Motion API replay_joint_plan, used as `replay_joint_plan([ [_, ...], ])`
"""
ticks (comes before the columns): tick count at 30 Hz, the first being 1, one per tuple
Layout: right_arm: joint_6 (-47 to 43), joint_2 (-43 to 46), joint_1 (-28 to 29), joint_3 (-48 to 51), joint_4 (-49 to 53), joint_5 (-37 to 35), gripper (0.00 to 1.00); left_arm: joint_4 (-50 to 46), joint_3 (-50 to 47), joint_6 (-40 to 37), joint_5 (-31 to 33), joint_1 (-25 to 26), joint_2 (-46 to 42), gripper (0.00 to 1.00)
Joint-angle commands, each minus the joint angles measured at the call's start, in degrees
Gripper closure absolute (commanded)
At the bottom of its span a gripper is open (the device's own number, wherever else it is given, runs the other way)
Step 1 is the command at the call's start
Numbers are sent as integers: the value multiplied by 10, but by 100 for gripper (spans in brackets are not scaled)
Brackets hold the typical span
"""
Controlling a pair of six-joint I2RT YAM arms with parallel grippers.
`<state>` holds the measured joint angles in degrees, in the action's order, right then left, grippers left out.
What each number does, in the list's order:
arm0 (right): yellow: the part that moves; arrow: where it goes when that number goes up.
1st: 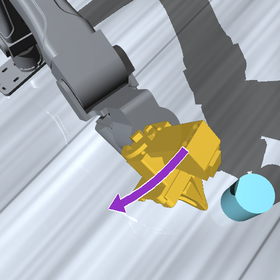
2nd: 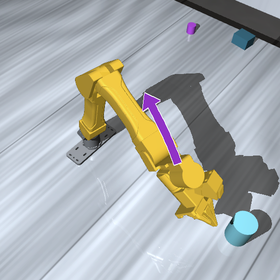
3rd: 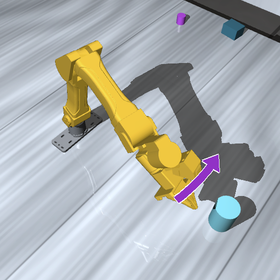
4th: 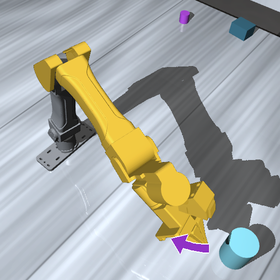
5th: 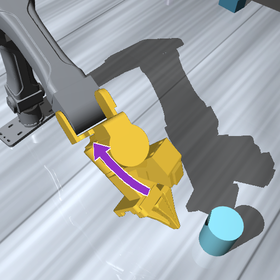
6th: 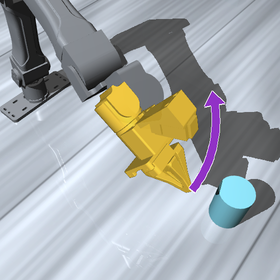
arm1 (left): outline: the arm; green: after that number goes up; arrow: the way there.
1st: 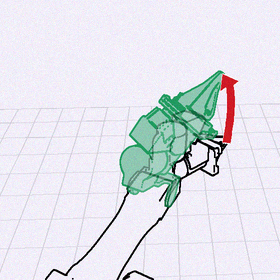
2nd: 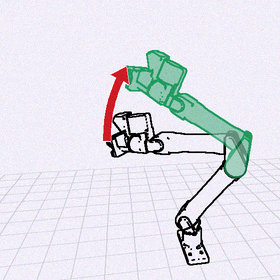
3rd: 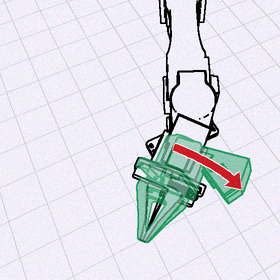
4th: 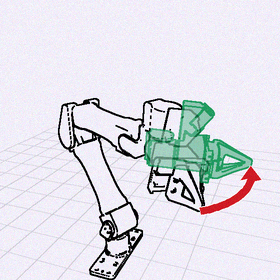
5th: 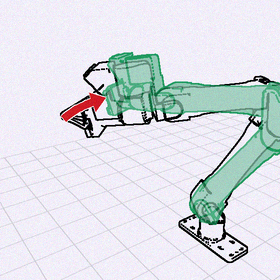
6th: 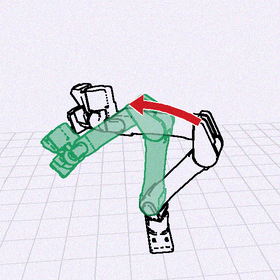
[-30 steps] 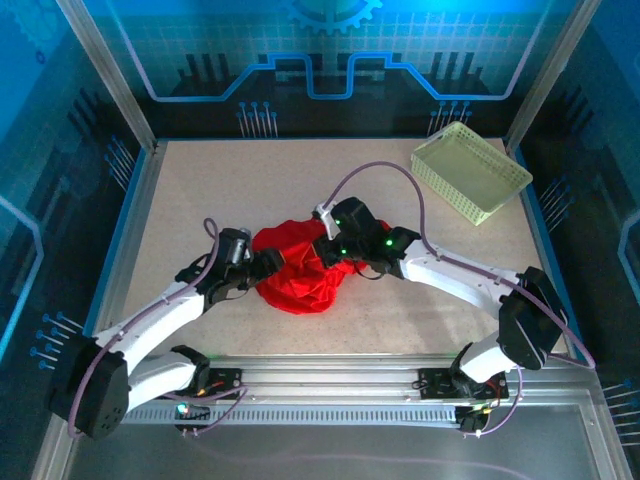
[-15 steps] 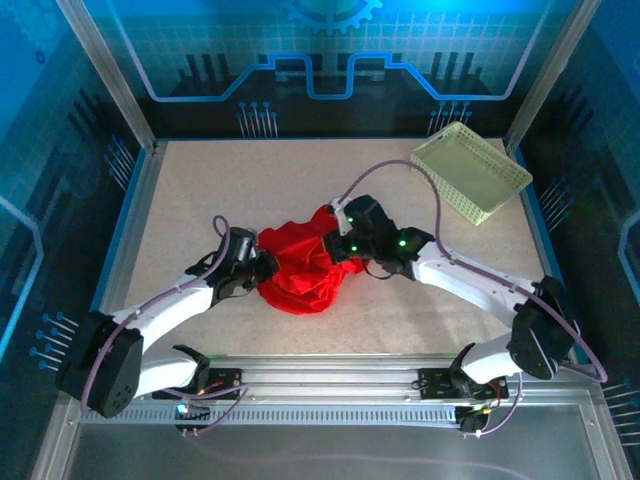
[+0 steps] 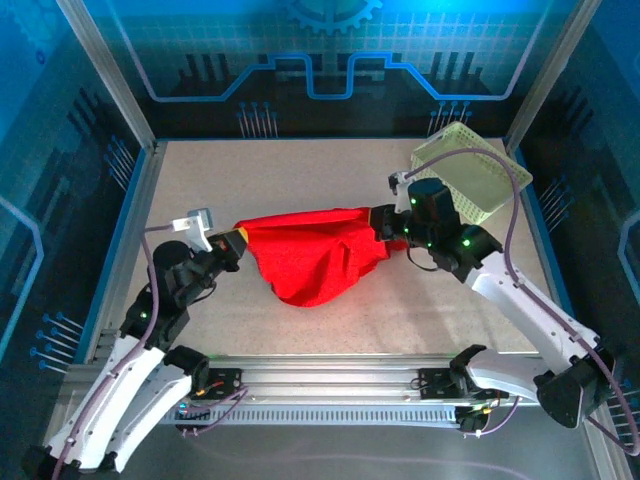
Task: Fold the inside-out t-shirt
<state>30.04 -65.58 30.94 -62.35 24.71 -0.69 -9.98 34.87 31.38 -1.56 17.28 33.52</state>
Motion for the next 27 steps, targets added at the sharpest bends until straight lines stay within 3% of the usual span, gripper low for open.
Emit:
replay_joint_plan([
  [1, 11, -30, -25, 9, 25, -11, 100, -46, -13, -6, 35, -36, 18, 100],
  [3, 4, -63, -34, 17, 25, -38, 100, -60, -14, 13, 34, -61, 45, 100],
  [7, -29, -167, -41, 22, 14, -30, 98, -25, -10, 25, -84, -91, 150, 100],
  [11, -51, -207, 0, 2, 28, -95, 49, -9, 18, 13, -171, -87, 268, 100],
  [14, -89, -175, 59, -7, 32, -146, 34, -7, 16, 12, -164, -85, 284, 100],
  [18, -137, -161, 139, -12, 29, -141, 34, -5, 15, 11, -149, -84, 281, 100],
  [21, -152, -203, 184, -19, 34, -155, 39, 2, 12, 14, -149, -84, 281, 100],
  [27, -135, -293, 213, -56, 57, -221, 42, -5, 13, 11, -147, -84, 278, 100],
])
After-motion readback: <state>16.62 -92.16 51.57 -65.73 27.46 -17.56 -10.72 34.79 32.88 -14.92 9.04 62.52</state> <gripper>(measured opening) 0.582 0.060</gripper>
